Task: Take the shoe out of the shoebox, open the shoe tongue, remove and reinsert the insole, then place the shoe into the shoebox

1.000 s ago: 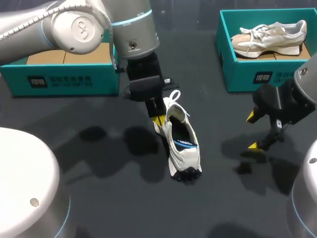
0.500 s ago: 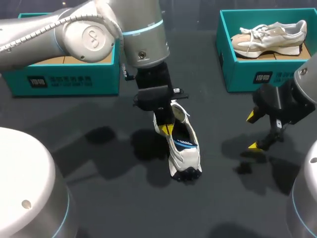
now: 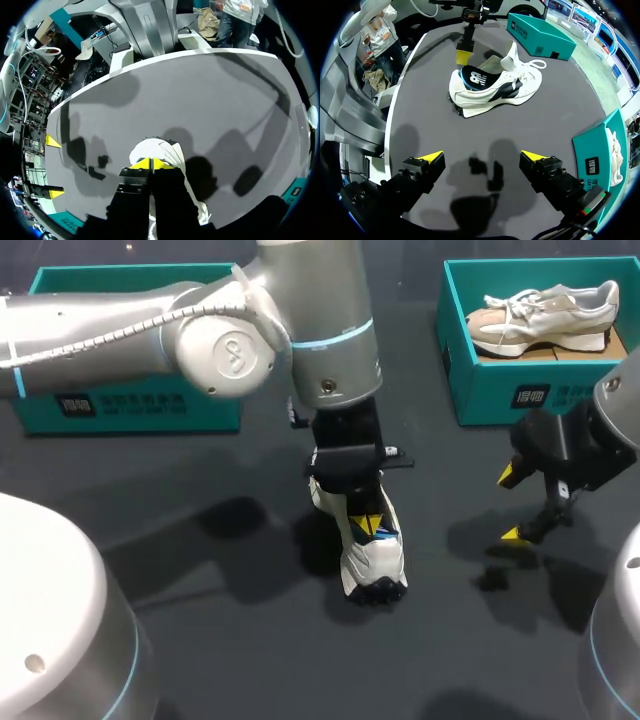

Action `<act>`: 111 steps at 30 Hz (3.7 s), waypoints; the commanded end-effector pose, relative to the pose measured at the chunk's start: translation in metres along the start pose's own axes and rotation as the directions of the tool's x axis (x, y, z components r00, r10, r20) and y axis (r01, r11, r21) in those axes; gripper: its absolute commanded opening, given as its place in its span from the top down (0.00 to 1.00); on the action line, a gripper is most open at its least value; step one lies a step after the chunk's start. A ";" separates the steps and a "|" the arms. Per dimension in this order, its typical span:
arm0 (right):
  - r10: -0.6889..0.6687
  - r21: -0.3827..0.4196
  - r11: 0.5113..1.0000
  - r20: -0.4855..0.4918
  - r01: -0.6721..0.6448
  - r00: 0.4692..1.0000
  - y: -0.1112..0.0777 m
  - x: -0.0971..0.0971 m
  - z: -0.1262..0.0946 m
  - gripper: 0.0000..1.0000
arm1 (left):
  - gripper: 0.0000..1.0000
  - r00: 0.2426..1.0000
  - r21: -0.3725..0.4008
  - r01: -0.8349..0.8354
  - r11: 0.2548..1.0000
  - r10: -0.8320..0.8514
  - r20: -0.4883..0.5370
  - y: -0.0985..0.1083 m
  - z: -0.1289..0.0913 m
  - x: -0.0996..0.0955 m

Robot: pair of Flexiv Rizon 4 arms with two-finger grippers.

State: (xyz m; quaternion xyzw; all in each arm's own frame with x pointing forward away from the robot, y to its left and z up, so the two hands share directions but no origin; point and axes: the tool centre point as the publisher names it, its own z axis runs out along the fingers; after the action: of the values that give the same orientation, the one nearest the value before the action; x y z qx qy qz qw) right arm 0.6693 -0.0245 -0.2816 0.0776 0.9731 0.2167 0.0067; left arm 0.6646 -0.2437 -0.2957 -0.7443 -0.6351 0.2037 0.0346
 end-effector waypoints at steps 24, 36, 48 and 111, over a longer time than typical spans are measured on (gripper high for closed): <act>0.001 0.002 1.000 0.004 -0.001 1.000 0.000 0.002 0.000 0.00 | 1.00 0.996 -0.041 0.065 0.997 -0.063 0.059 0.021 0.017 0.000; 0.001 0.002 1.000 0.004 -0.001 1.000 0.000 0.002 0.000 0.00 | 1.00 0.997 -0.027 0.076 0.997 -0.077 -0.022 0.027 0.078 -0.011; 0.001 0.002 1.000 0.004 -0.001 1.000 0.000 0.002 0.000 0.00 | 1.00 0.992 -0.119 0.124 0.985 -0.123 0.013 0.036 0.059 0.008; 0.001 0.002 1.000 0.004 -0.001 1.000 0.000 0.002 0.000 0.00 | 1.00 0.965 -0.293 0.206 0.934 -0.243 -0.096 0.066 0.076 0.022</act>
State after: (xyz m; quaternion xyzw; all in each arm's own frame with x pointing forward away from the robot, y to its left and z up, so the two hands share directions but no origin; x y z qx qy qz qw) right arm 0.6691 -0.0247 -0.2812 0.0779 0.9731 0.2167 0.0066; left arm 0.6961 -0.2622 -0.3926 -0.6782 -0.7331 0.0504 0.0065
